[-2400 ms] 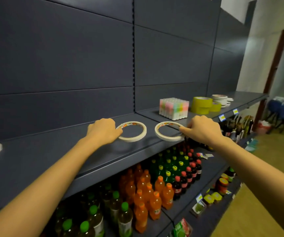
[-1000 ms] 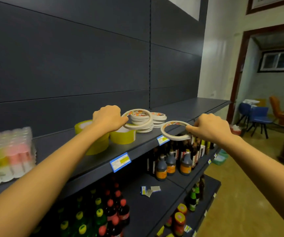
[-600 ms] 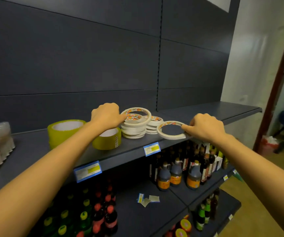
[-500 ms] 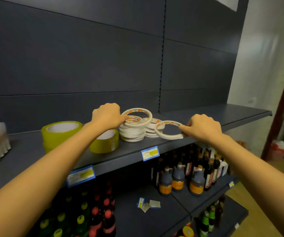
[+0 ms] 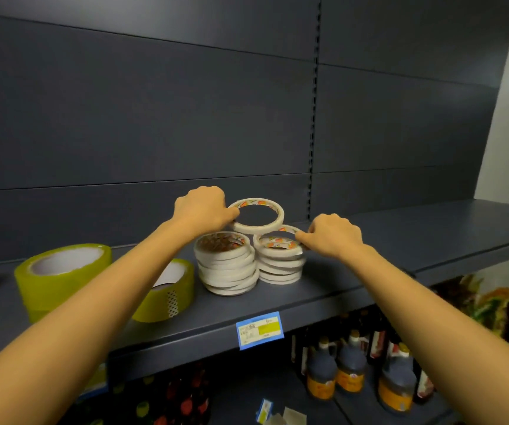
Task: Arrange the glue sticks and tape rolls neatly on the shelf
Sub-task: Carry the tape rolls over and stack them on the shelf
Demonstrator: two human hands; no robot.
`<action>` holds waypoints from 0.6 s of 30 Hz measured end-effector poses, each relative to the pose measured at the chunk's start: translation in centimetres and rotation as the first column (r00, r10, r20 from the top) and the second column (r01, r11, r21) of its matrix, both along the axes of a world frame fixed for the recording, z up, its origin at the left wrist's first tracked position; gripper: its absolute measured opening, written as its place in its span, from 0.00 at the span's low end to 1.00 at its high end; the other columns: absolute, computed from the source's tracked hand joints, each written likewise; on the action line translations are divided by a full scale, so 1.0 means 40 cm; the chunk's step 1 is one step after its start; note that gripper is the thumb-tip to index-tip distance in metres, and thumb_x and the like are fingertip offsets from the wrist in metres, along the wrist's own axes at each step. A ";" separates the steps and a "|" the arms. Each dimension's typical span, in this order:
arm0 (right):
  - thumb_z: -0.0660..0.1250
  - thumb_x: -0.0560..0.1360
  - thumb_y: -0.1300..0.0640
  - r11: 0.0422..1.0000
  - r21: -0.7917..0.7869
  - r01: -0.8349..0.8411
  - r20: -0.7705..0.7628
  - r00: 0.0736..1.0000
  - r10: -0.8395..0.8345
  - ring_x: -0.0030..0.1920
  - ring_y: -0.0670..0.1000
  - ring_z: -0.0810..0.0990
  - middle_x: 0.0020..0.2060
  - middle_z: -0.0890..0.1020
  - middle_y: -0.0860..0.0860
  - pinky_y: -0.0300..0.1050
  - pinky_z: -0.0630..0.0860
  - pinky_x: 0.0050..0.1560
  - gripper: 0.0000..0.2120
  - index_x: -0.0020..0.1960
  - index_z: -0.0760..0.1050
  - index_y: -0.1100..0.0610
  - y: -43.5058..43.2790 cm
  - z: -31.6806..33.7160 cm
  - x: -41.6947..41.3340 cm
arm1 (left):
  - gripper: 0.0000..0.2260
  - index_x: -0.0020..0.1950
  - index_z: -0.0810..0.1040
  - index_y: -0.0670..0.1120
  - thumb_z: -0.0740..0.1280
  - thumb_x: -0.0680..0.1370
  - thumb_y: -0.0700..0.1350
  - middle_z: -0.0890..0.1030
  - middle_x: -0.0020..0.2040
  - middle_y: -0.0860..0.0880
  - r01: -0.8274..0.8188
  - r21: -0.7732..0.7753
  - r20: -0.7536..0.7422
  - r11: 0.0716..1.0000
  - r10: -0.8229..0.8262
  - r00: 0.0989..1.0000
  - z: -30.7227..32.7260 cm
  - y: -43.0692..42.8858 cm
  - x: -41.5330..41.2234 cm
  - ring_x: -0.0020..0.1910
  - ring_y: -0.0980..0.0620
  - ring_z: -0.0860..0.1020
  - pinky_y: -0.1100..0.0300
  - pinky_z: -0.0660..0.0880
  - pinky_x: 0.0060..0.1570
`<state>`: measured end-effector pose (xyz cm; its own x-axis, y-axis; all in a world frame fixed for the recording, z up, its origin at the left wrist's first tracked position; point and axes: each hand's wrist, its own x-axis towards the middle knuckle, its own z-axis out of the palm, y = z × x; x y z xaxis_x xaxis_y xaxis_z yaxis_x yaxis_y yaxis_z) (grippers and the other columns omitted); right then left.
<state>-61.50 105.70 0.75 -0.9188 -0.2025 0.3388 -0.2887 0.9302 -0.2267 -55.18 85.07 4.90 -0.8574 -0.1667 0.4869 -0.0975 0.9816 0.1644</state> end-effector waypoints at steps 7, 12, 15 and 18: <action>0.57 0.75 0.35 0.996 0.022 -0.092 -0.020 0.996 0.092 0.39 0.54 0.75 0.33 0.75 0.50 0.45 0.69 0.41 0.25 0.36 0.76 0.55 0.019 -0.007 -0.100 | 0.17 0.36 0.77 0.44 0.62 0.76 0.55 0.71 0.28 0.51 -0.037 0.004 0.085 0.999 0.037 0.996 -0.016 0.035 -0.081 0.29 0.53 0.69 0.61 0.65 0.31; 0.53 0.77 0.36 0.988 -0.054 -0.143 -0.117 0.984 0.136 0.38 0.55 0.73 0.29 0.71 0.48 0.45 0.64 0.37 0.28 0.41 0.79 0.58 0.057 0.050 -0.159 | 0.19 0.31 0.71 0.45 0.62 0.77 0.55 0.71 0.29 0.51 -0.051 0.007 0.201 0.999 0.049 0.978 -0.029 0.080 -0.121 0.30 0.53 0.70 0.60 0.67 0.33; 0.53 0.78 0.37 0.978 -0.047 -0.203 -0.137 0.971 0.195 0.38 0.56 0.72 0.30 0.72 0.50 0.43 0.63 0.35 0.28 0.38 0.78 0.58 0.063 0.066 -0.182 | 0.20 0.28 0.67 0.47 0.63 0.76 0.55 0.70 0.29 0.51 -0.107 -0.097 0.281 0.989 0.131 0.951 -0.047 0.106 -0.125 0.29 0.54 0.68 0.61 0.62 0.31; 0.53 0.78 0.38 0.959 -0.054 -0.279 -0.133 0.954 0.270 0.37 0.57 0.72 0.29 0.72 0.50 0.42 0.62 0.33 0.27 0.31 0.70 0.56 0.054 0.076 -0.191 | 0.17 0.30 0.68 0.47 0.65 0.74 0.54 0.70 0.30 0.52 -0.170 -0.149 0.281 0.974 0.207 0.937 -0.056 0.124 -0.120 0.31 0.52 0.70 0.61 0.61 0.31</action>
